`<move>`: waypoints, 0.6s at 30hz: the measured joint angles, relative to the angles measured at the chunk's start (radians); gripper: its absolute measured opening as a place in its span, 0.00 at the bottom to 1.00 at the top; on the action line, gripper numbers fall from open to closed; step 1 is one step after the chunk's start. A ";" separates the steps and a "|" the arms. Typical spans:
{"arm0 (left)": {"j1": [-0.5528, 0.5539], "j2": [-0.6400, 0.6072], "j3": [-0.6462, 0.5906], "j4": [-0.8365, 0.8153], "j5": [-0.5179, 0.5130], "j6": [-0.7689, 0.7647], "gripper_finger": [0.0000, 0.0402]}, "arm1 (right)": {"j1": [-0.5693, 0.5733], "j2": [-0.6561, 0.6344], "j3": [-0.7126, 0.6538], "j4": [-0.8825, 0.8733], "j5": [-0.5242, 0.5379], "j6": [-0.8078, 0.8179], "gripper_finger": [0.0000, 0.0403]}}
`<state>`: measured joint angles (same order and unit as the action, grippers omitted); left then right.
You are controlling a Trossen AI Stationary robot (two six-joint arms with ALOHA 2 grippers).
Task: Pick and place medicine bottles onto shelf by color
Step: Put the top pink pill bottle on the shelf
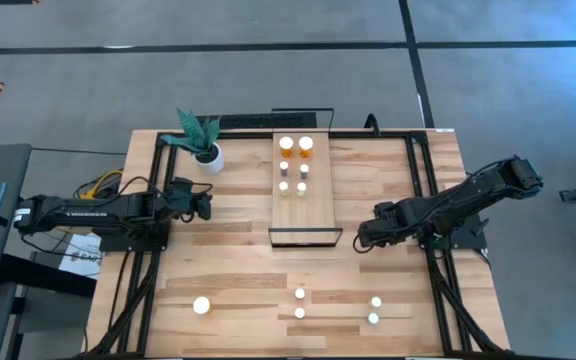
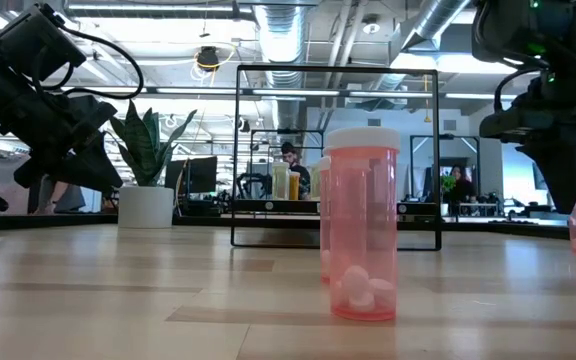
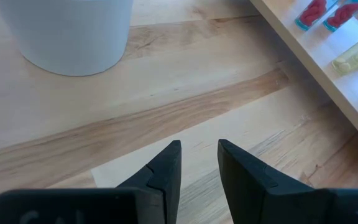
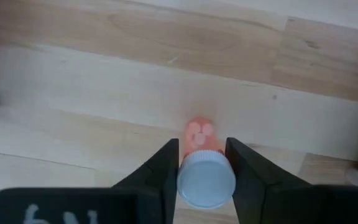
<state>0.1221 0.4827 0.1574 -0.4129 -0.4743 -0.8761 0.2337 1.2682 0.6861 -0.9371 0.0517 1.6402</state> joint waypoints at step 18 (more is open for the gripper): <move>0.000 0.000 0.000 0.000 0.000 0.000 0.23 | -0.152 0.000 0.103 -0.046 0.019 -0.197 0.34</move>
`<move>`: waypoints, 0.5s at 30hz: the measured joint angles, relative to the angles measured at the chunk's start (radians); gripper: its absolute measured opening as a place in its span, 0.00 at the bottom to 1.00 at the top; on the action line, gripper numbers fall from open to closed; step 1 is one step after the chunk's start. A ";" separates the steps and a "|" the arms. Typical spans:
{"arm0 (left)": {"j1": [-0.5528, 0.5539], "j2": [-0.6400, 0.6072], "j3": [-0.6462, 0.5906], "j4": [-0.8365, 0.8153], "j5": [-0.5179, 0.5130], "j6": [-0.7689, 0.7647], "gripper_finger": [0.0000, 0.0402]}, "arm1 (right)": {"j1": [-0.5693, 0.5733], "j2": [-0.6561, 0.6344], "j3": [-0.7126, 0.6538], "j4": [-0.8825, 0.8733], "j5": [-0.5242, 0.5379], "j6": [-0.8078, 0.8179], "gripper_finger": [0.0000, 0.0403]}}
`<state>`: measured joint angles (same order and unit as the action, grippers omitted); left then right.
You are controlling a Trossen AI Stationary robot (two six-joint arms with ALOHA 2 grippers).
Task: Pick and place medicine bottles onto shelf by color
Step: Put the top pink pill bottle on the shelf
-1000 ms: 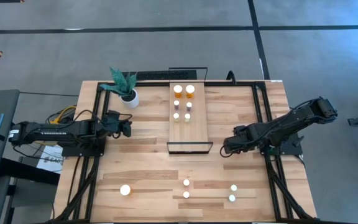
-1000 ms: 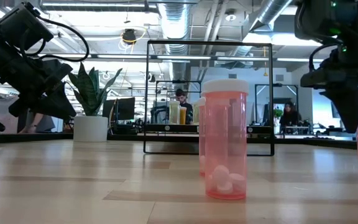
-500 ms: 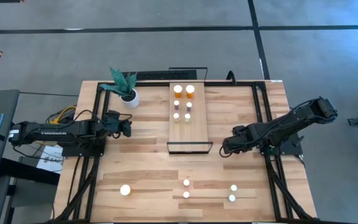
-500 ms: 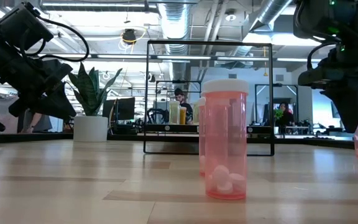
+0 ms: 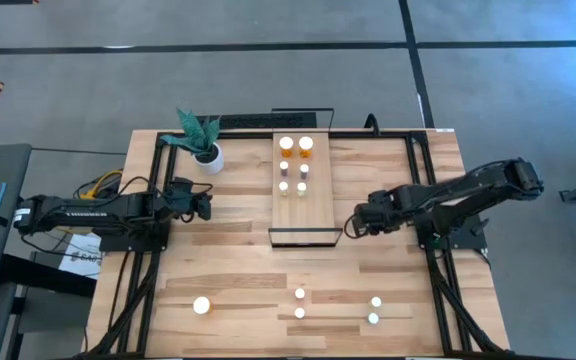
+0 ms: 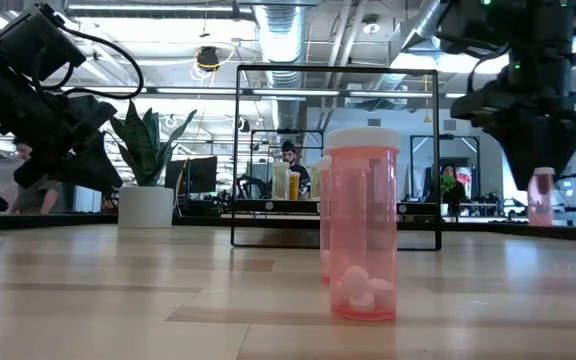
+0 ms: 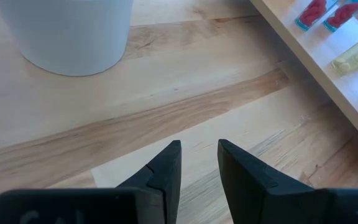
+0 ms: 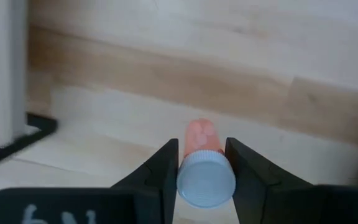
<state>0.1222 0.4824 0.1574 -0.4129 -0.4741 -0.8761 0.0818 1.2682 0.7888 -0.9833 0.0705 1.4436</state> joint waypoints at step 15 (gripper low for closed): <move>0.000 0.000 0.000 0.000 0.000 0.000 0.23 | -0.189 0.085 0.170 -0.031 0.033 -0.325 0.33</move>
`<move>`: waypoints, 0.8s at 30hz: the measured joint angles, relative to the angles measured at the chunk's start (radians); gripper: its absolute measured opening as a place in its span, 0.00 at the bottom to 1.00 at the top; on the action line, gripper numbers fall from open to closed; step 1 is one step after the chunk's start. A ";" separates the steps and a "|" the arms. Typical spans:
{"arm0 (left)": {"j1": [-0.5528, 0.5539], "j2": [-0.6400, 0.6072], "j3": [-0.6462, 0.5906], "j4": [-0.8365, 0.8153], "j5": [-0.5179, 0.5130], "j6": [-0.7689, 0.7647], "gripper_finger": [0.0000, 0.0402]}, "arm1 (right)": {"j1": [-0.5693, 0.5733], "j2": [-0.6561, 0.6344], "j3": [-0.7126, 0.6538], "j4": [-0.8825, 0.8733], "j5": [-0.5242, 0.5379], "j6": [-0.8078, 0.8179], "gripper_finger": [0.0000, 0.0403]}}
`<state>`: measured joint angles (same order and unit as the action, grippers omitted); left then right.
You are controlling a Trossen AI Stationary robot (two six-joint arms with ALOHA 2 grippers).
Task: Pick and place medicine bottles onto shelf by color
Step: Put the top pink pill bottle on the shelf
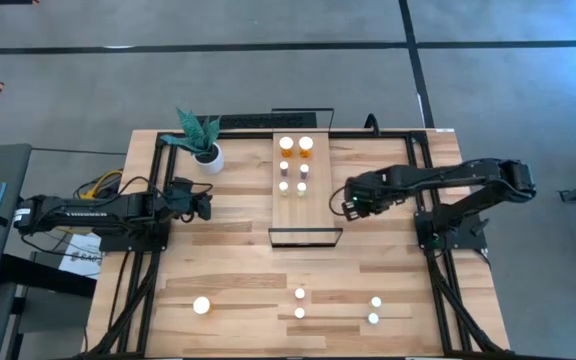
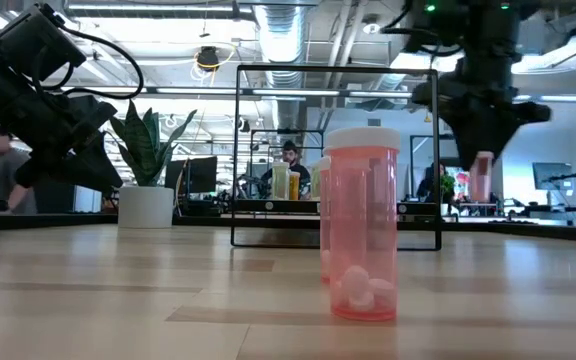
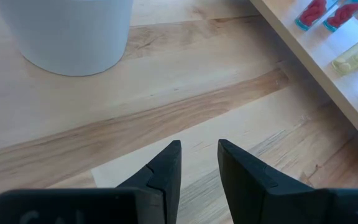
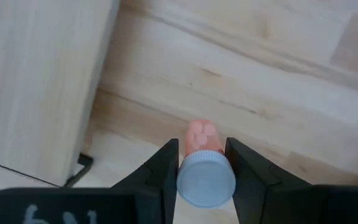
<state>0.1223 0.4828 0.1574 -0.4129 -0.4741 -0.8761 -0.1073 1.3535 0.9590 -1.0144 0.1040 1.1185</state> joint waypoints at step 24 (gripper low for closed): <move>0.000 0.000 0.000 0.000 0.000 0.000 0.23 | -0.062 0.408 0.483 -0.106 -0.024 -0.413 0.33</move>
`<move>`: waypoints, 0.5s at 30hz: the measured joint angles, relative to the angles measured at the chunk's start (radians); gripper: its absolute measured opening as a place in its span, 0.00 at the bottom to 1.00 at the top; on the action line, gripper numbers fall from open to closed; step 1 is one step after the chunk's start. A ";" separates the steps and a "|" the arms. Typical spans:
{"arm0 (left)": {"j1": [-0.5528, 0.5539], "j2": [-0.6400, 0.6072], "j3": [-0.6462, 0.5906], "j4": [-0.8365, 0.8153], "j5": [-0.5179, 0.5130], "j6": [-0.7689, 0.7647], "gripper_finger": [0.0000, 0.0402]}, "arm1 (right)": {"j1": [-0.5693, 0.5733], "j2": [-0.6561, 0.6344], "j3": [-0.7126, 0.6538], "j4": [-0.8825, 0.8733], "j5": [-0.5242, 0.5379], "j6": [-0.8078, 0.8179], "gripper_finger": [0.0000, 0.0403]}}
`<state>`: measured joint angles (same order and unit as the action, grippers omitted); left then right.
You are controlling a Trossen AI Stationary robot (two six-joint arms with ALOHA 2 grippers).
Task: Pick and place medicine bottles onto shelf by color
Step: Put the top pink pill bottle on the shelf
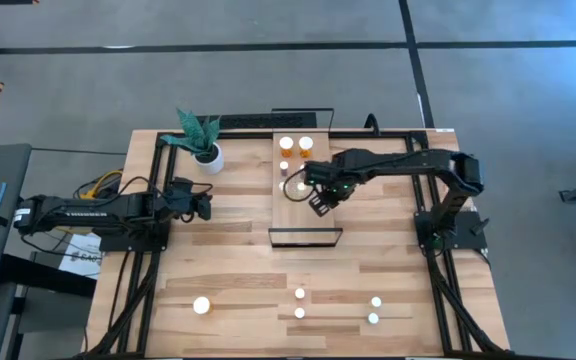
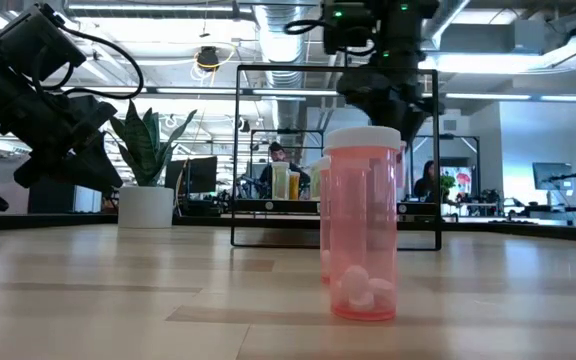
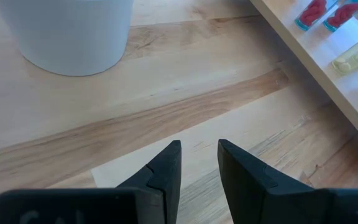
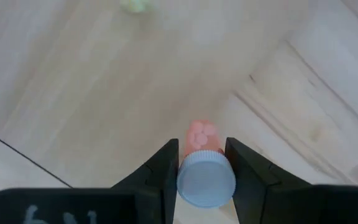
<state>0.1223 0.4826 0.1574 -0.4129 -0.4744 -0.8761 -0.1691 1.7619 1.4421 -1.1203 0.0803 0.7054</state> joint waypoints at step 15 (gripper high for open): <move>0.000 0.000 0.000 0.000 0.000 0.000 0.23 | 0.018 0.248 0.309 -0.011 -0.028 -0.088 0.34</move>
<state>0.1223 0.4824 0.1577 -0.4129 -0.4747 -0.8761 -0.1514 2.0104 1.7512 -1.1313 0.0523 0.6172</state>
